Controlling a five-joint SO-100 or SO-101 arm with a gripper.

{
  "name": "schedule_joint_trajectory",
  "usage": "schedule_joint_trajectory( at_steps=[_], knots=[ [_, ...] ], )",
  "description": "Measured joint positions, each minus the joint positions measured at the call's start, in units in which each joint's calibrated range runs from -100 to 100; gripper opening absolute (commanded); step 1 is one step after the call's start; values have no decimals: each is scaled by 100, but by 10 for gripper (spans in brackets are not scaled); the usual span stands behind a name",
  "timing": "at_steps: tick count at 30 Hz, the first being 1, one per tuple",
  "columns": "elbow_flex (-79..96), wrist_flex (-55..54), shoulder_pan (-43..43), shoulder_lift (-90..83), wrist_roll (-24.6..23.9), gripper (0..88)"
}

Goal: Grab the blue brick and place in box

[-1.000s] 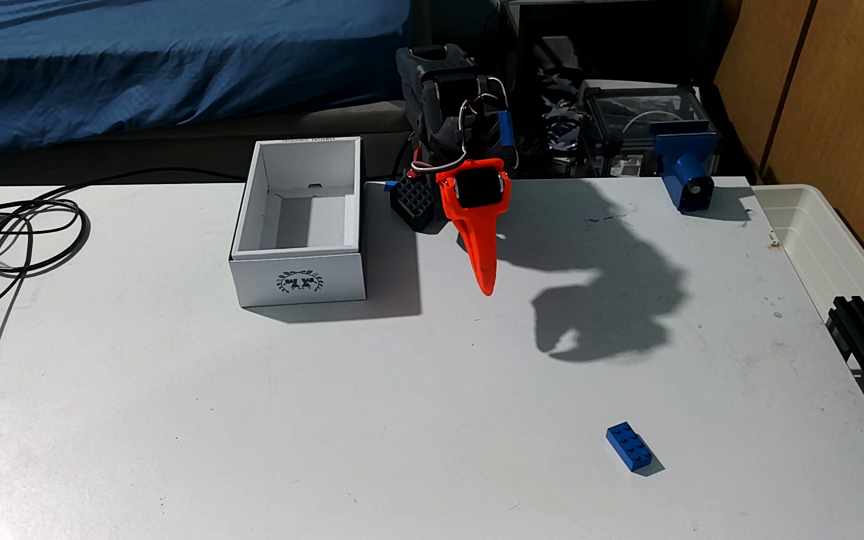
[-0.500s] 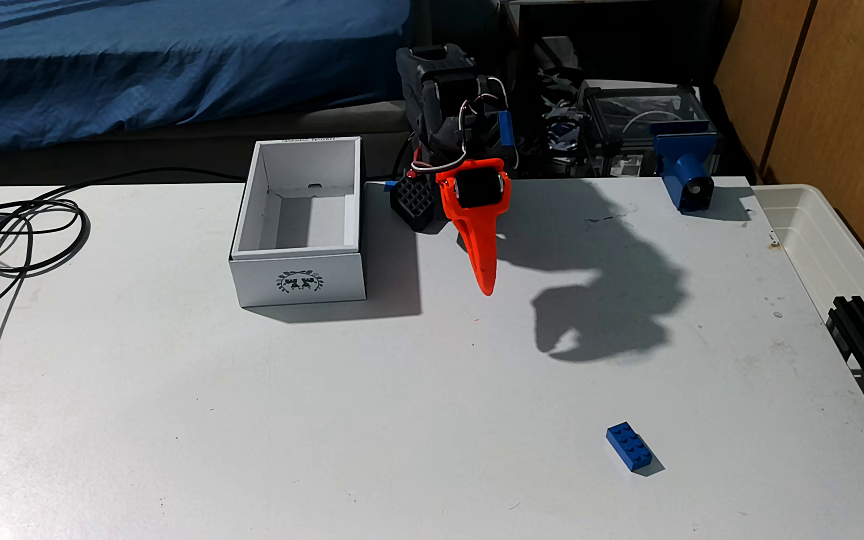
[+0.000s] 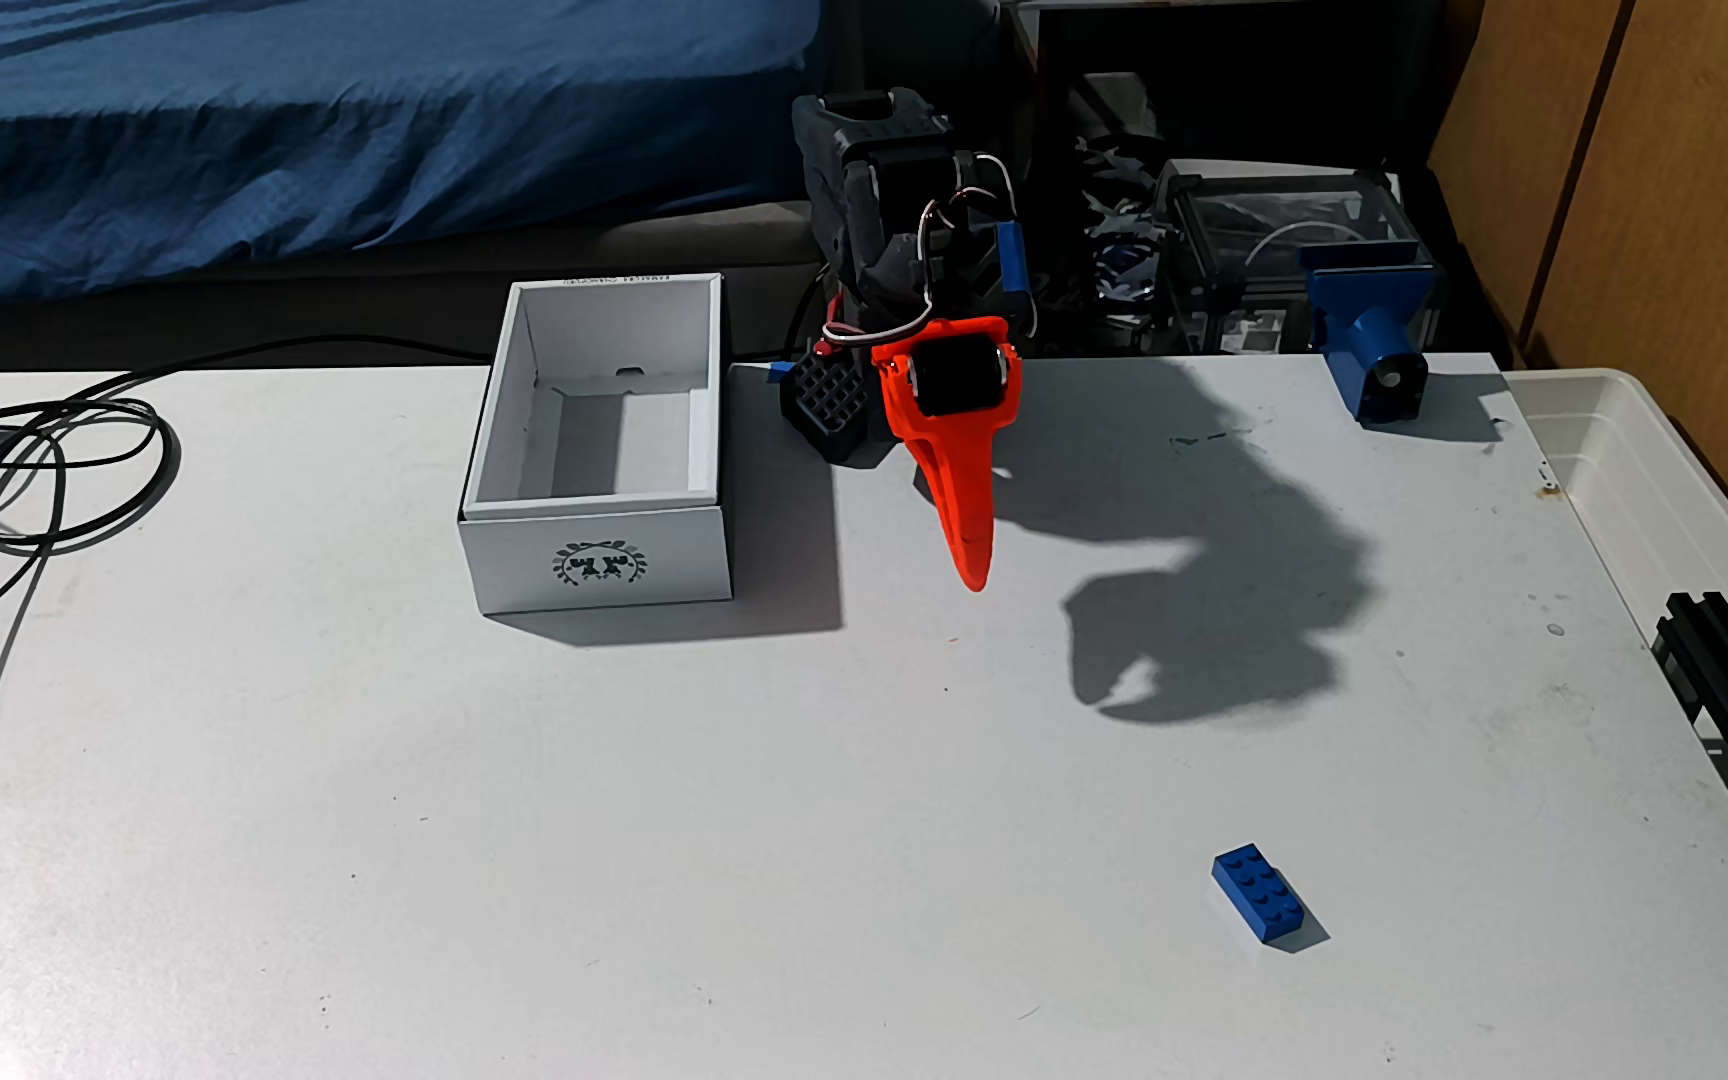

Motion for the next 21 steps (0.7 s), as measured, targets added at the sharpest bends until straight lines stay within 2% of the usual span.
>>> schedule_joint_trajectory(
  at_steps=[21],
  knots=[
    [-420, -176, 443, 8, 11, 10]
  ],
)
